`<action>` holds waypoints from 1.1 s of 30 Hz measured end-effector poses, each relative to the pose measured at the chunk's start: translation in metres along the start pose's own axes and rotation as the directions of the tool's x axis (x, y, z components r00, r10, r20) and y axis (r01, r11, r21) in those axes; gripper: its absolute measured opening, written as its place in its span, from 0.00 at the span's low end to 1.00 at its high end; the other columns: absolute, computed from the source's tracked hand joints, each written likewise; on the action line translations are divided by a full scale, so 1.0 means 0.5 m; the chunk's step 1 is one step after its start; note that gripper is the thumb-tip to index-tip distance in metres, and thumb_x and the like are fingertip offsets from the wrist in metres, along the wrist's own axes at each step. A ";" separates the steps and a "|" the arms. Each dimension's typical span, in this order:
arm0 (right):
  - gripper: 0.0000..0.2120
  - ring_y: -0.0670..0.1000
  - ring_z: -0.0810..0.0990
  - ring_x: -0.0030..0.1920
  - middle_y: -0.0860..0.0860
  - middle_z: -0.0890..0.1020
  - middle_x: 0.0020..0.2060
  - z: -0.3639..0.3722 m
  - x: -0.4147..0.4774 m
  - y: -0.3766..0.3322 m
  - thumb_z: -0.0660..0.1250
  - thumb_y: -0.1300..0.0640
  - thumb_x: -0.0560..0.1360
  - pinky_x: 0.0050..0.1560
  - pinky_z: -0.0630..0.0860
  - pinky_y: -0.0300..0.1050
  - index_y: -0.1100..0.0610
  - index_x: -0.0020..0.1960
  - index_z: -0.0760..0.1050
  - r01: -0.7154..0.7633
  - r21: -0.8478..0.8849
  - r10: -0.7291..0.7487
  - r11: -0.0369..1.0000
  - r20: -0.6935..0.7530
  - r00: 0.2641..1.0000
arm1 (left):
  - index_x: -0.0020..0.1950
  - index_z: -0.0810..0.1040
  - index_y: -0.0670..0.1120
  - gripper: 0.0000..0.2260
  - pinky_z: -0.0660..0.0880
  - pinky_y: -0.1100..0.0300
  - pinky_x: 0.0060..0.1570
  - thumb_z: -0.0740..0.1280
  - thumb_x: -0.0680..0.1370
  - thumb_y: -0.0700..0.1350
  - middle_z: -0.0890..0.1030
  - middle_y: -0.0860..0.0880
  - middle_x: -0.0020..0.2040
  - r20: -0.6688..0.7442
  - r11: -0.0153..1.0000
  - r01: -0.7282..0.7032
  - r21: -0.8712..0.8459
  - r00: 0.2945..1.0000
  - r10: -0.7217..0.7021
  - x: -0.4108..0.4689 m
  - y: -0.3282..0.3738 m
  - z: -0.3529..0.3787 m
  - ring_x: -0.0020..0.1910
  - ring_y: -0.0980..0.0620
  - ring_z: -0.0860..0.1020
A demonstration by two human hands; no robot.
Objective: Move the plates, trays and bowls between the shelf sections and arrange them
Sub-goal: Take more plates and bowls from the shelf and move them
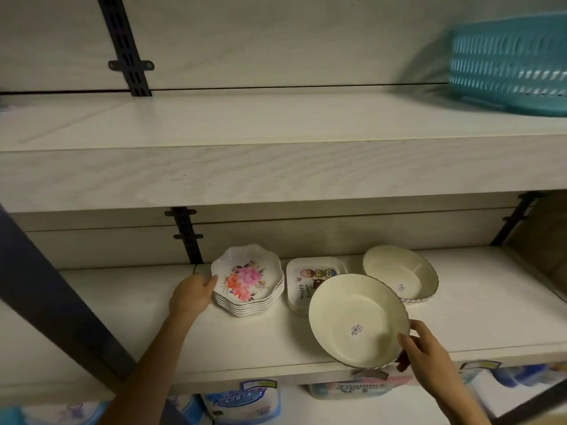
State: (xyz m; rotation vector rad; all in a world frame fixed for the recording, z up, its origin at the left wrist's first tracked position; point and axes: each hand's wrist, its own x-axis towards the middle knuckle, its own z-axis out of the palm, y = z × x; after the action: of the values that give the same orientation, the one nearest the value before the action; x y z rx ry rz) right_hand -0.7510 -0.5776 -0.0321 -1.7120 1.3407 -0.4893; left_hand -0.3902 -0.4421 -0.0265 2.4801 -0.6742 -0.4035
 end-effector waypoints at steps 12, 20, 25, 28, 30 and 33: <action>0.09 0.60 0.81 0.38 0.52 0.81 0.28 0.079 0.127 -0.072 0.56 0.62 0.77 0.48 0.76 0.54 0.62 0.55 0.69 0.060 -0.048 -0.059 0.997 0.021 0.998 | 0.31 0.63 0.51 0.17 0.70 0.58 0.40 0.59 0.79 0.51 0.76 0.49 0.34 0.132 0.941 -0.256 0.221 0.964 0.231 -0.088 0.027 -0.045 0.37 0.50 0.74; 0.09 0.59 0.81 0.38 0.53 0.80 0.28 0.017 0.185 -0.063 0.56 0.60 0.77 0.46 0.74 0.52 0.60 0.56 0.70 0.059 0.022 -0.057 0.998 -0.072 0.996 | 0.30 0.62 0.53 0.17 0.67 0.60 0.37 0.60 0.78 0.52 0.75 0.51 0.33 0.110 0.921 -0.305 0.242 0.952 0.286 -0.114 0.043 -0.045 0.37 0.51 0.75; 0.09 0.61 0.80 0.45 0.52 0.80 0.29 -0.052 0.228 -0.026 0.57 0.60 0.77 0.45 0.70 0.49 0.61 0.55 0.71 0.008 0.044 0.000 0.999 -0.174 0.985 | 0.29 0.59 0.52 0.19 0.65 0.59 0.35 0.60 0.79 0.51 0.67 0.53 0.28 0.073 0.925 -0.281 0.255 0.960 0.271 -0.137 0.075 -0.015 0.35 0.51 0.69; 0.10 0.62 0.80 0.47 0.55 0.81 0.31 -0.080 0.255 0.000 0.56 0.60 0.77 0.45 0.69 0.49 0.63 0.54 0.71 -0.038 0.026 0.043 0.999 -0.218 0.975 | 0.29 0.60 0.53 0.18 0.65 0.58 0.34 0.60 0.78 0.51 0.66 0.53 0.29 0.031 0.939 -0.251 0.237 0.968 0.250 -0.157 0.093 -0.002 0.35 0.50 0.69; 0.12 0.64 0.78 0.49 0.60 0.81 0.38 -0.090 0.271 0.019 0.56 0.59 0.77 0.45 0.69 0.50 0.65 0.54 0.71 -0.083 0.013 0.084 0.996 -0.236 0.968 | 0.29 0.60 0.53 0.18 0.61 0.60 0.31 0.60 0.78 0.51 0.66 0.53 0.28 0.013 0.948 -0.237 0.213 0.971 0.240 -0.176 0.102 0.004 0.35 0.51 0.69; 0.17 0.67 0.78 0.49 0.66 0.81 0.47 -0.093 0.288 0.047 0.55 0.53 0.77 0.48 0.73 0.54 0.67 0.53 0.72 -0.138 -0.023 0.131 0.990 -0.192 0.973 | 0.29 0.62 0.53 0.18 0.62 0.61 0.31 0.61 0.78 0.51 0.67 0.54 0.27 -0.004 0.953 -0.231 0.196 0.972 0.236 -0.200 0.102 0.011 0.32 0.52 0.68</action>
State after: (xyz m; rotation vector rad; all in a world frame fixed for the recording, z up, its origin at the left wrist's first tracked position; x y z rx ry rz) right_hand -0.7504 -0.7288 -0.0559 -1.6221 1.5999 -0.5642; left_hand -0.4947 -0.4280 0.0122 2.5408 -1.0271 -0.2221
